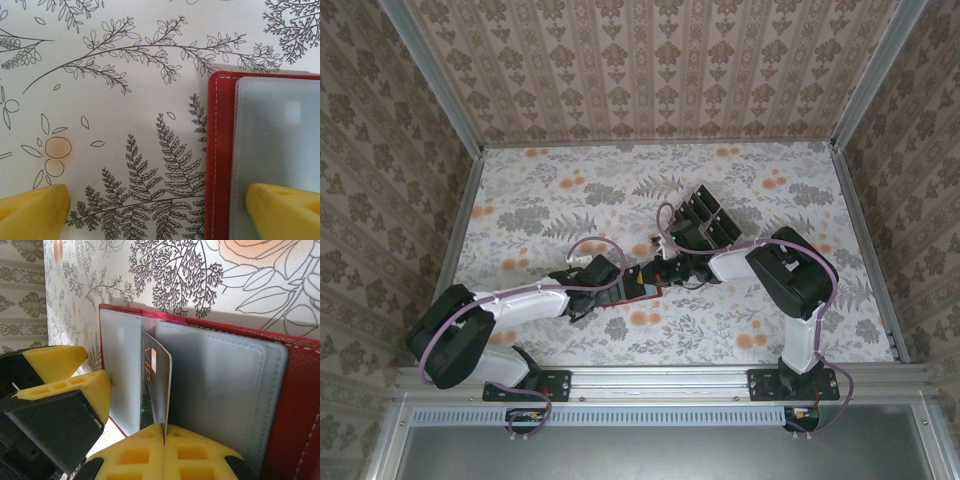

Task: Put the credit cards into the card holder
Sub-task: Insert the credit card into the card slot.

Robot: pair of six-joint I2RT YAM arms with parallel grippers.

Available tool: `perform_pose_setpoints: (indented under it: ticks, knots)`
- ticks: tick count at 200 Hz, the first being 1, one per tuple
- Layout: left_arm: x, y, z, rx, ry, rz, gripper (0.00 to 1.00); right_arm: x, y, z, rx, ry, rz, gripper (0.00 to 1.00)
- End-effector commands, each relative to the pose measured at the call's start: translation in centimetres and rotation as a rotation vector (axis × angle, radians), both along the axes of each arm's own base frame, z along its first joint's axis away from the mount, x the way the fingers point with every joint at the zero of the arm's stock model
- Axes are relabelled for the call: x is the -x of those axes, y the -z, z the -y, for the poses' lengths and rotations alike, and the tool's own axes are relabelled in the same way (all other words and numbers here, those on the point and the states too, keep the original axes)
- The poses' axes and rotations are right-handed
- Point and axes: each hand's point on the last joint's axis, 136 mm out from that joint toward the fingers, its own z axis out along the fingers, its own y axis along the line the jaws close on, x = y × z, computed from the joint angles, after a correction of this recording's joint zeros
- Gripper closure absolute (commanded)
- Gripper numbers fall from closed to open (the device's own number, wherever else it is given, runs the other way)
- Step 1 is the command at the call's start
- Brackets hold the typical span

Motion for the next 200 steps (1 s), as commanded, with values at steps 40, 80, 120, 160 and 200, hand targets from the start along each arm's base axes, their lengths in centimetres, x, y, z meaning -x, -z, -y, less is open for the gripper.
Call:
perform_pose_setpoints:
  ticks: [40,80,120,160,200]
  knots:
    - [1.6,1.8,-1.3,-0.063,-0.008,-0.071,0.0,0.7,1.9,0.1,0.039,0.006,-0.069,1.0]
    - [1.6,2.0,-1.2,-0.061,-0.009,-0.072,0.0,0.7,1.9,-0.3,0.038,0.002,-0.068,1.0]
    - [1.8,2.1,-1.2,-0.062,-0.006,-0.076,0.0,0.4,1.9,-0.5,0.039,0.009,-0.065,1.0]
    - [1.9,2.1,-1.3,-0.065,-0.009,-0.077,0.0,0.1,2.0,-0.1,0.058,0.027,-0.054,1.0]
    - [2.0,2.1,-1.4,-0.067,-0.013,-0.074,0.0,0.1,2.0,1.0,0.074,0.056,-0.051,1.0]
